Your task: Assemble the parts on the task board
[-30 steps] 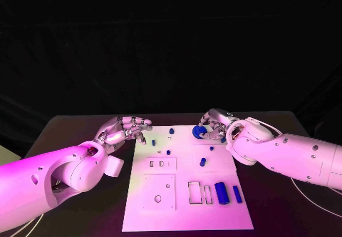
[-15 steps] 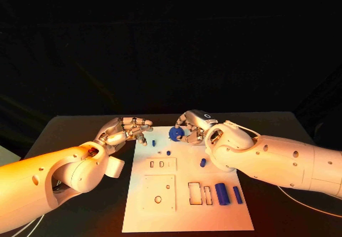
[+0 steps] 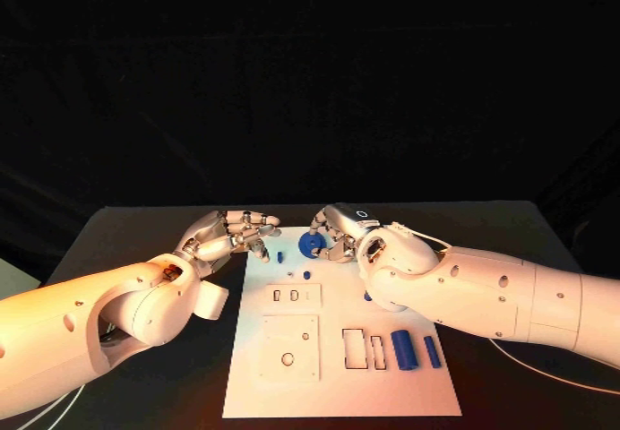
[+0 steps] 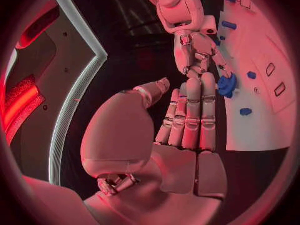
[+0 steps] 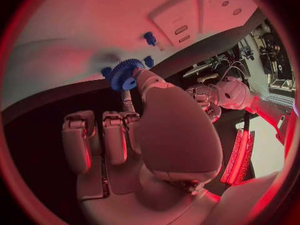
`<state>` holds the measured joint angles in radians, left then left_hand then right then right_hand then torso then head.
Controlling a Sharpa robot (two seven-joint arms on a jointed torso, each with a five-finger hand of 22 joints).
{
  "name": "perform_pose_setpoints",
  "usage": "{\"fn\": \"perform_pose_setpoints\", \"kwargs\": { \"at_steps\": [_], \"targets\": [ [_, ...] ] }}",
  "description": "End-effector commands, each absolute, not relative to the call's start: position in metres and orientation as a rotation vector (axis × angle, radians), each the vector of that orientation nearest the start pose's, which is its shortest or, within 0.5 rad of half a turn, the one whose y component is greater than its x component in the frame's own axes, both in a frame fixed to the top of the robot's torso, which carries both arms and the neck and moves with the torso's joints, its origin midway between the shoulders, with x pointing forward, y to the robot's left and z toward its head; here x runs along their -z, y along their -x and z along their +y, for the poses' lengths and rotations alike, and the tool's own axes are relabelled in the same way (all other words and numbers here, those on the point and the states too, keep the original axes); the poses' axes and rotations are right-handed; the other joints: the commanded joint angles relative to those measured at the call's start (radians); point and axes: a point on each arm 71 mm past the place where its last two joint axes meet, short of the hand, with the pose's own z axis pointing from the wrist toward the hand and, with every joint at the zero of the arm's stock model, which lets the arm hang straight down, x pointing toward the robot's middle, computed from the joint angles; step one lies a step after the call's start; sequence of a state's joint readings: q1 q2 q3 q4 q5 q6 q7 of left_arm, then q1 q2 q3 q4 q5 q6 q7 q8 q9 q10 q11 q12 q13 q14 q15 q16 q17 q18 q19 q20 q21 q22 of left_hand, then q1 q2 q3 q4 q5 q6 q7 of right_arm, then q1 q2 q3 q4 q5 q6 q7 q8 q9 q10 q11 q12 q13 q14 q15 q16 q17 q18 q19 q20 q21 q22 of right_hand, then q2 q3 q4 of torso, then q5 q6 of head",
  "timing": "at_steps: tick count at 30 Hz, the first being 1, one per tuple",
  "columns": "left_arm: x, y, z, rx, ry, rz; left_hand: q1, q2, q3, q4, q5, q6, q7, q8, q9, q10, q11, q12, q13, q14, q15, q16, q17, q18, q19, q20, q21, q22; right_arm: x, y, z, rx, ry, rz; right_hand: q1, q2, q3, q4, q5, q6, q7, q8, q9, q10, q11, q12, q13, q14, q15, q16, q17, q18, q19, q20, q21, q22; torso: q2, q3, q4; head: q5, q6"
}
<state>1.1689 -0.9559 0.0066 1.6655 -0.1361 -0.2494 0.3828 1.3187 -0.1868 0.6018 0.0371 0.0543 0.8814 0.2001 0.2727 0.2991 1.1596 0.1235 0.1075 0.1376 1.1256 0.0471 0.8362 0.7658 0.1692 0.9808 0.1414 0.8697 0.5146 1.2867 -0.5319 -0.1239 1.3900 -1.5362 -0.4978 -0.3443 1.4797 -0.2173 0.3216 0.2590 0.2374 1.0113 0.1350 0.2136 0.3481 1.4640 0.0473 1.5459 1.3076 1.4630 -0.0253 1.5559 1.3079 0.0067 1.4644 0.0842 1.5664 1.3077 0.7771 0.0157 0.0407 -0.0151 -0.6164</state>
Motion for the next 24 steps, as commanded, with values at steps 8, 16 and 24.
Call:
{"fn": "perform_pose_setpoints", "kwargs": {
  "at_steps": [8,16,24],
  "targets": [
    [0.160,-0.460,0.213,1.645,0.943,1.484,0.003,0.006,0.003,-0.002,0.003,-0.007,-0.002,0.002,0.002,-0.008,0.001,0.004,0.001,-0.007,0.002,0.003,-0.001,0.014,-0.009,0.001,0.003,0.001,0.177,-0.515,-0.088,-0.566,0.159,1.506,-0.003,0.000,0.002,0.004,0.007,0.011,-0.014,0.024,0.024,0.088,-0.006,0.003,0.242,0.102,-0.005,0.005,0.236,-0.007,0.106,-0.006,0.004,0.263,-0.001,0.0009,-0.0020,0.008,-0.005],
    [0.161,-0.460,0.213,1.640,0.945,1.484,0.003,0.006,0.003,-0.002,0.003,-0.007,-0.002,0.002,0.002,-0.008,0.001,0.004,0.001,-0.007,0.002,0.003,-0.001,0.014,-0.009,0.001,0.003,0.001,0.179,-0.515,-0.084,-0.569,0.166,1.508,-0.004,-0.001,0.003,0.005,0.006,0.009,-0.013,0.023,0.024,0.087,-0.005,0.002,0.241,0.102,-0.004,0.006,0.236,-0.007,0.106,-0.005,0.004,0.263,-0.001,0.0019,-0.0030,0.010,-0.006],
    [0.161,-0.460,0.213,1.640,0.946,1.487,0.003,0.006,0.003,-0.002,0.003,-0.007,-0.002,0.002,0.002,-0.008,0.001,0.004,0.001,-0.007,0.002,0.003,-0.001,0.014,-0.009,0.001,0.003,0.001,0.180,-0.516,-0.080,-0.571,0.168,1.510,-0.007,-0.003,0.006,0.006,0.006,0.001,-0.011,0.019,0.022,0.083,-0.003,-0.002,0.237,0.102,-0.003,0.005,0.235,-0.007,0.106,-0.005,0.004,0.263,-0.001,0.0021,-0.0026,0.009,-0.006]
  ]
}}
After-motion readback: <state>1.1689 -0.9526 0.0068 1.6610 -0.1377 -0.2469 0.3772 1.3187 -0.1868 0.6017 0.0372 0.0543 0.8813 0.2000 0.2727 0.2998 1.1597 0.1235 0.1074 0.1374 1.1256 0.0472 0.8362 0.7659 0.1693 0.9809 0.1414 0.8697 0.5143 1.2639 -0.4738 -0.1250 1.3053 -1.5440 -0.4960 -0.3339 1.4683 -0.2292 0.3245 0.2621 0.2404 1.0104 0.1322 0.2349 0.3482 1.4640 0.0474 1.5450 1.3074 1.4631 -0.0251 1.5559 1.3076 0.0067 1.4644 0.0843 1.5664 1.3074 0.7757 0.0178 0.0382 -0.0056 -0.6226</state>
